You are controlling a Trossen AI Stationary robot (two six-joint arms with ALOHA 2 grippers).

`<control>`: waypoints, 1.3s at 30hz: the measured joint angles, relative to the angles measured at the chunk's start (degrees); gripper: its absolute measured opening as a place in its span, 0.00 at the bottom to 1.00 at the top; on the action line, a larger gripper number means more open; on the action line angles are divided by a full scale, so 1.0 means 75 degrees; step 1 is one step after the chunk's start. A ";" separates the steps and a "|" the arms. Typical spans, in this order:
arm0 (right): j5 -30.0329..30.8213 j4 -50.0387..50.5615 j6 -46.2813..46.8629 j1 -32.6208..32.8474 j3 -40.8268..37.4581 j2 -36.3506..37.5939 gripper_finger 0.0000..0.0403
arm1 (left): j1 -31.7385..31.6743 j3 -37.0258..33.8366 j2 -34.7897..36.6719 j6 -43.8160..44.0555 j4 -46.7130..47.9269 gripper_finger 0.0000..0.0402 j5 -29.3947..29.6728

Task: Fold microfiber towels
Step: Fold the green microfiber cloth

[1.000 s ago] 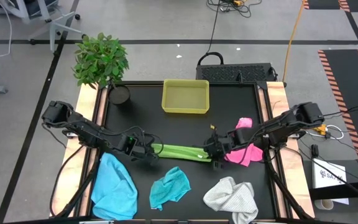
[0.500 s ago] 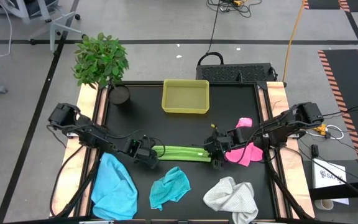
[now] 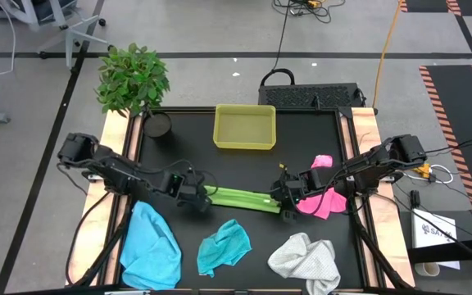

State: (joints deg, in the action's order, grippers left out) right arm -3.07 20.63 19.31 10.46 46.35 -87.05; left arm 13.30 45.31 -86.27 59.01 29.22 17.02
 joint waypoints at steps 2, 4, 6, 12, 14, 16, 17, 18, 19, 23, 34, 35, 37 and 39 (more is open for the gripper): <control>0.0000 -0.0009 -0.0078 0.0000 0.0000 0.0000 0.16 | -0.0066 0.0079 0.0147 -0.0109 0.0308 0.45 0.0070; 0.0000 -0.0004 -0.0125 -0.0021 0.0000 0.0000 0.16 | -0.0120 0.0173 0.0201 -0.0192 0.0364 0.45 0.0140; 0.0002 -0.0006 -0.0128 -0.0054 0.0002 0.0003 0.16 | -0.0161 0.0151 0.0304 -0.0221 0.0699 0.45 0.0137; 0.0005 0.0098 -0.0234 -0.0217 0.0000 0.0000 0.16 | -0.0178 0.0153 0.0290 -0.0117 0.0853 0.45 0.0137; 0.0003 0.0082 -0.0271 -0.0261 0.0000 0.0000 0.16 | -0.0178 0.0156 0.0272 -0.0047 0.0936 0.45 0.0113; 0.0001 0.0100 -0.0273 -0.0302 0.0000 0.0000 0.16 | -0.0178 0.0153 0.0275 0.0024 0.0904 0.45 0.0089; 0.0002 0.0097 -0.0284 -0.0319 0.0000 0.0000 0.16 | -0.0178 0.0153 0.0275 0.0047 0.0878 0.45 0.0072; 0.0003 0.0085 -0.0308 -0.0338 0.0000 0.0000 0.16 | -0.0178 0.0153 0.0275 0.0068 0.0869 0.45 0.0043; 0.0002 0.0088 -0.0323 -0.0351 0.0000 0.0000 0.16 | -0.0178 0.0153 0.0275 0.0070 0.0822 0.45 0.0023; -0.0010 0.0036 -0.0276 -0.0447 0.0000 0.0060 0.16 | -0.0178 0.0153 0.0275 0.0001 0.0693 0.45 0.0111; 0.0026 -0.0156 -0.0197 -0.0840 0.0347 0.1234 0.13 | -0.0362 0.0153 0.0275 -0.0142 0.0622 0.45 0.0490; 0.0023 -0.0172 -0.0254 -0.0848 0.0358 0.1264 0.12 | -0.0391 0.0153 0.0275 -0.0252 0.0568 0.45 0.0628; 0.0007 -0.0101 -0.0274 -0.0851 0.0358 0.1266 0.10 | -0.0493 0.0154 0.0275 -0.0448 0.0440 0.45 0.0707; -0.0013 -0.0111 -0.0273 -0.0848 0.0358 0.1217 0.09 | -0.0574 0.0156 0.0275 -0.0507 0.0491 0.45 0.0606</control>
State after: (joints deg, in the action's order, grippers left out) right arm -3.17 19.80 17.26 4.10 49.04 -77.92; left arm 9.00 46.48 -84.20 55.21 32.90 21.56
